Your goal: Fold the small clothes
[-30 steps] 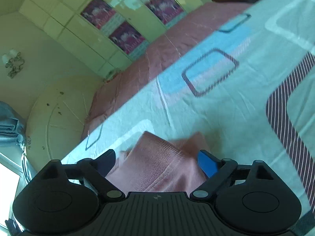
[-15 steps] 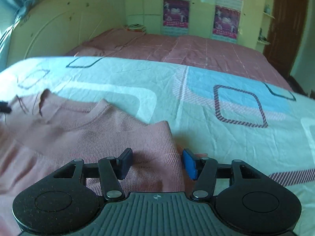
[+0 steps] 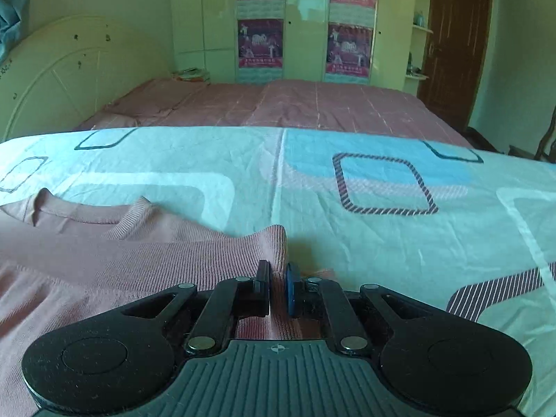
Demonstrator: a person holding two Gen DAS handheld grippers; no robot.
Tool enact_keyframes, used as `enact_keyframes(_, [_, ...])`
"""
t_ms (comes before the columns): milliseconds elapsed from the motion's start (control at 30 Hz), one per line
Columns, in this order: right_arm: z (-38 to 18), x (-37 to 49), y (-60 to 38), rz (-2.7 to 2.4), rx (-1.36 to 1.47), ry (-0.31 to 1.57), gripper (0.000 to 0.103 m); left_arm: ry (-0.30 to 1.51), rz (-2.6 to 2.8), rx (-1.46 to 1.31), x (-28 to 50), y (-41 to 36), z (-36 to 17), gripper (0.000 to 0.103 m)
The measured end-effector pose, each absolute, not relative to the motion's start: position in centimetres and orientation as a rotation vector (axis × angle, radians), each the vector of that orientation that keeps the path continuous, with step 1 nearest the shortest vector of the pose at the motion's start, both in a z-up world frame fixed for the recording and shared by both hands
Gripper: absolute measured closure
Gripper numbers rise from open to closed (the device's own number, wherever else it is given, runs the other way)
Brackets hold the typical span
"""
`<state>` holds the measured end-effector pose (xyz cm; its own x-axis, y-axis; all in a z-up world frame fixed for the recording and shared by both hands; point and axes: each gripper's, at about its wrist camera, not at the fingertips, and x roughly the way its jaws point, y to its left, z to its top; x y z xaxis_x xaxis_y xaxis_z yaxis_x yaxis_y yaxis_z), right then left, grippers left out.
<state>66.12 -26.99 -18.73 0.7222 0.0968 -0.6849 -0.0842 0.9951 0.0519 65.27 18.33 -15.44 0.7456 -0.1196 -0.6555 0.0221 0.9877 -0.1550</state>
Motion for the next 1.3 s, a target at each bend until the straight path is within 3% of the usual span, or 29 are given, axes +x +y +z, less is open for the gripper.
enact_keyframes(167, [-18.1, 66.1, -26.3, 0.088, -0.058, 0.772, 0.093, 0.739, -0.086, -0.118, 65.3, 18.4, -15.7, 0.094])
enact_keyframes(200, [-17.4, 65.6, -25.7, 0.068, -0.095, 0.742, 0.086, 0.739, -0.082, -0.126, 65.0, 18.4, -15.2, 0.079])
enact_keyframes(233, [-16.5, 64.9, -25.1, 0.045, -0.129, 0.684, 0.061, 0.718, -0.077, -0.123, 64.4, 18.4, -14.5, 0.071])
enact_keyframes(267, [-15.7, 64.0, -24.7, 0.058, -0.136, 0.626, 0.046, 0.682, -0.081, -0.111, 63.5, 18.2, -13.6, 0.058])
enact_keyframes(433, [-14.5, 60.9, -20.4, 0.277, -0.043, 0.682, 0.046, 0.657, -0.319, -0.118, 58.8, 13.4, -11.2, 0.054])
enact_keyframes(600, [-17.1, 60.4, -15.4, 0.313, -0.106, 0.813, 0.046, 0.752, -0.488, 0.051, 57.5, 6.5, -14.2, 0.052])
enact_keyframes(900, [-18.1, 65.3, -15.0, 0.241, -0.067, 0.862, 0.046, 0.822, -0.421, -0.086, 63.4, 7.1, -15.7, 0.053])
enact_keyframes(1033, [-15.9, 63.3, -14.2, 0.323, -0.045, 0.799, 0.046, 0.771, -0.421, -0.076, 61.8, 6.6, -13.9, 0.051])
enact_keyframes(1167, [-16.9, 62.3, -12.8, 0.399, -0.031, 0.855, 0.05, 0.779, -0.409, -0.05, 60.6, 5.5, -14.7, 0.051])
enact_keyframes(1300, [-17.4, 61.5, -17.1, 0.289, -0.015, 0.855, 0.05, 0.754, -0.274, -0.008, 59.4, 9.4, -15.4, 0.05])
